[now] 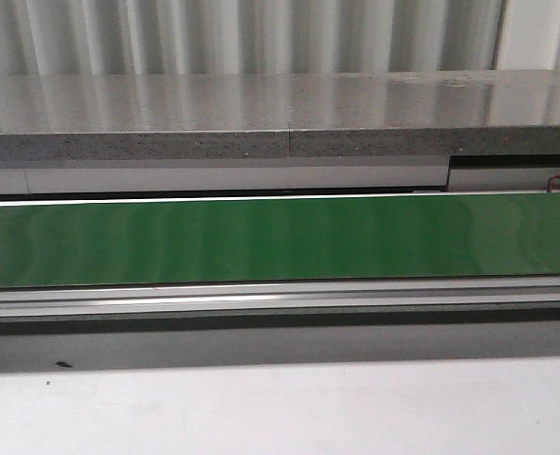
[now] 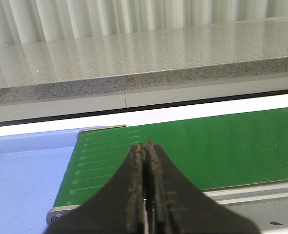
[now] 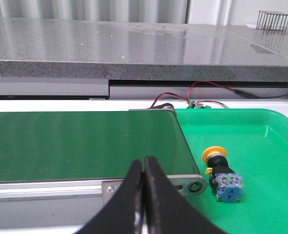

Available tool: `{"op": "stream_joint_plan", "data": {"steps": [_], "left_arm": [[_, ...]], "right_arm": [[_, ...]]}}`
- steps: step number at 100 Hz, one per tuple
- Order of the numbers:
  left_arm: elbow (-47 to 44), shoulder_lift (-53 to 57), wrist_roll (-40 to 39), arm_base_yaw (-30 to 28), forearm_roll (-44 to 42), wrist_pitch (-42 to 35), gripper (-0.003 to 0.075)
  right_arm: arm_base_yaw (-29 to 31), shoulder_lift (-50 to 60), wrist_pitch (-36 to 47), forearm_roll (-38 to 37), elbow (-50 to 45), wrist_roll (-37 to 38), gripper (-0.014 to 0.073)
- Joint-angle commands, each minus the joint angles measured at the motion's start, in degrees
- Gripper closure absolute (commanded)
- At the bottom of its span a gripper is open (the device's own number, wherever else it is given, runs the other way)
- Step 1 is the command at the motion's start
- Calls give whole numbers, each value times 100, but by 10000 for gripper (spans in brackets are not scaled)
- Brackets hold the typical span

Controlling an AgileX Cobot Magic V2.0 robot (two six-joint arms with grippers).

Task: Move button from right to left
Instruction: 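Move the right gripper over the yellow push button in the green tray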

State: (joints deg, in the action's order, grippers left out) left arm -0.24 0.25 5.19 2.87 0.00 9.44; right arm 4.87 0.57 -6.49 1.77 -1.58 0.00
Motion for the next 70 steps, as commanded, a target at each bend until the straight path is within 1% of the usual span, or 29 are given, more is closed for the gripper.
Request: {"op": "stream_joint_plan", "data": {"steps": [1,11,28,51,63,66,70], "left_arm": [[-216,172,-63,46,45,-446,741],[-216,172,-63,46,45,-446,741],[-216,172,-63,46,45,-446,741],[-216,172,-63,46,45,-446,741],[-216,172,-63,46,45,-446,741],[-216,172,-63,46,45,-446,741],[-216,172,-63,46,45,-446,741]], "right_arm": [[21,112,412,-84,127,0,662],[21,94,144,-84,312,0,662],[21,-263,-1068,-84,1103,0,662],[21,-1400,-2794,-84,2471,0,662],[-37,-2089,-3905,-111,3208,0,662],[-44,-2299,-4109,-111,3363,0,662],[-44,-2508,-4169,-111,3540,0,662]]}}
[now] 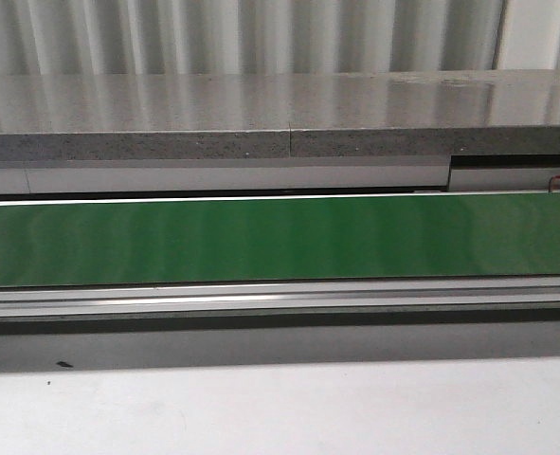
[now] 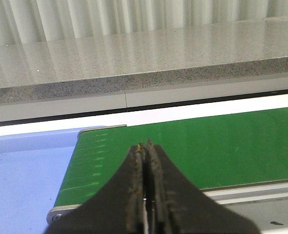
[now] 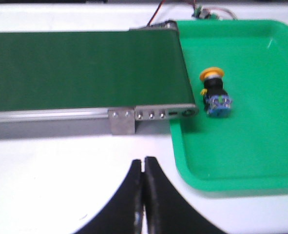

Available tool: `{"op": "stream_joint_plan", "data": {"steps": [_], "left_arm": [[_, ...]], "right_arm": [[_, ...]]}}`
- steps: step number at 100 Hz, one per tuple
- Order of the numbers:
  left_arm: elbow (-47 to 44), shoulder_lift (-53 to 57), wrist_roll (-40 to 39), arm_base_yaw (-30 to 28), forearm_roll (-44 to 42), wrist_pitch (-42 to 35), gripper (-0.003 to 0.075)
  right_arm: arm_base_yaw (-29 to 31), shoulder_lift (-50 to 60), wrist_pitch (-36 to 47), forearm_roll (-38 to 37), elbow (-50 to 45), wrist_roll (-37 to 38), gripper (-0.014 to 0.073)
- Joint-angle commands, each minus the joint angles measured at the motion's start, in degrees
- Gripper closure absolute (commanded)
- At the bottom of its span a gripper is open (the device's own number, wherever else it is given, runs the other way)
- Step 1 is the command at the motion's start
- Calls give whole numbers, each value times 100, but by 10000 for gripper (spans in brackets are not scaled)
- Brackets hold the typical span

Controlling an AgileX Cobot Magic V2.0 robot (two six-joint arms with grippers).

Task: Move button from right to left
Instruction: 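Move the right gripper over the yellow push button in the green tray, then lower the right gripper and grasp the button by its blue base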

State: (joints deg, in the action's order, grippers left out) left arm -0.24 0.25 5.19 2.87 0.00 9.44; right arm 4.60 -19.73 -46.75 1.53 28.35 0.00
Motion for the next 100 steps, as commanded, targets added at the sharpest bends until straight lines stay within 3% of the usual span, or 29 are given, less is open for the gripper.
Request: {"op": "stream_joint_plan", "data": {"steps": [1,37,46,63,70,88,100], "left_arm": [[-216,172,-63,46,45,-446,741],[-216,172,-63,46,45,-446,741],[-216,172,-63,46,45,-446,741],[-216,172,-63,46,45,-446,741],[-216,172,-63,46,45,-446,741],[-216,172,-63,46,45,-446,741],[-216,172,-63,46,45,-446,741]], "right_arm": [[-17,-561,-137,-87,571,0,662],[-17,-2605,-900,-87,1595,0,647],[-17,-3139,-1005,-87,1774,0,556],[-17,-3974,-952,-87,2048,0,192],[-17,-4267,-918,-87,2142,0,92],[55,-4918,-765,-98,2502,81,75],[479,-5268,-577,-104,2816,162,75]]}}
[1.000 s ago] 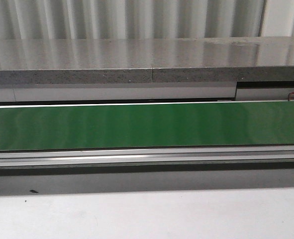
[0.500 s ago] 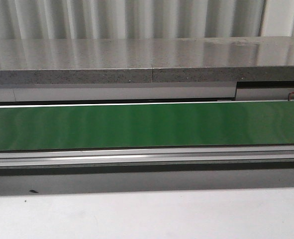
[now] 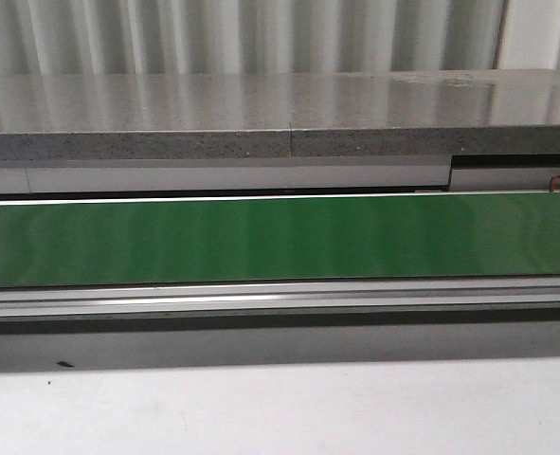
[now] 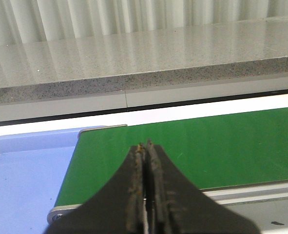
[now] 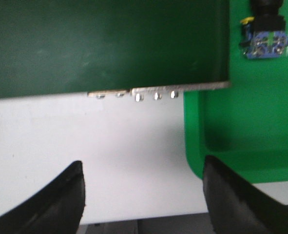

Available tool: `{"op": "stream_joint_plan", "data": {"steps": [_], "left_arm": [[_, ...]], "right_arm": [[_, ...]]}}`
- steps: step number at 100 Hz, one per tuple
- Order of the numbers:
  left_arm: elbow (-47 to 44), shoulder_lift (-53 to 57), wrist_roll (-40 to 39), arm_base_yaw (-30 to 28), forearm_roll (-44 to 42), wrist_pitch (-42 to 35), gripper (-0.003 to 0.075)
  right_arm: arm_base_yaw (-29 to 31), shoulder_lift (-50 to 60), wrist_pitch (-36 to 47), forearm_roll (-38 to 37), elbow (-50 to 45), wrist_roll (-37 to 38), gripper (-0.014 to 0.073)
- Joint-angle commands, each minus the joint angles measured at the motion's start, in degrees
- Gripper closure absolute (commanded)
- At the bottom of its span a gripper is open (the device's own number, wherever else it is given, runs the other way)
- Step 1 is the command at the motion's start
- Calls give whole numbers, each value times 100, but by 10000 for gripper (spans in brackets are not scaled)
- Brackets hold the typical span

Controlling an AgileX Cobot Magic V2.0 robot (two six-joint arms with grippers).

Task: Move button from right to left
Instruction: 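Lower the right gripper and grasp the button by its blue base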

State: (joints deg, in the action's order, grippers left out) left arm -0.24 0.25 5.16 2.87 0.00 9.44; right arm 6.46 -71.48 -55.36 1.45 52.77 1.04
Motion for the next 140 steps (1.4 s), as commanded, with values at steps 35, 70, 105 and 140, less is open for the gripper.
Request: {"op": "stream_joint_plan", "data": {"steps": [35,70,105,140], "left_arm": [[-216,172,-59,46,45,-446,741],[-216,172,-59,46,45,-446,741],[-216,172,-59,46,45,-446,741],[-216,172,-59,46,45,-446,741]], "right_arm": [[1845,-1094,514,-458,1028,58,75],[2068,-2120,459,-478,1570,-562,75],[2068,-2941,199,144,1892,-1456,75],[2058,-3373,526,297,1903,-1574,75]]}}
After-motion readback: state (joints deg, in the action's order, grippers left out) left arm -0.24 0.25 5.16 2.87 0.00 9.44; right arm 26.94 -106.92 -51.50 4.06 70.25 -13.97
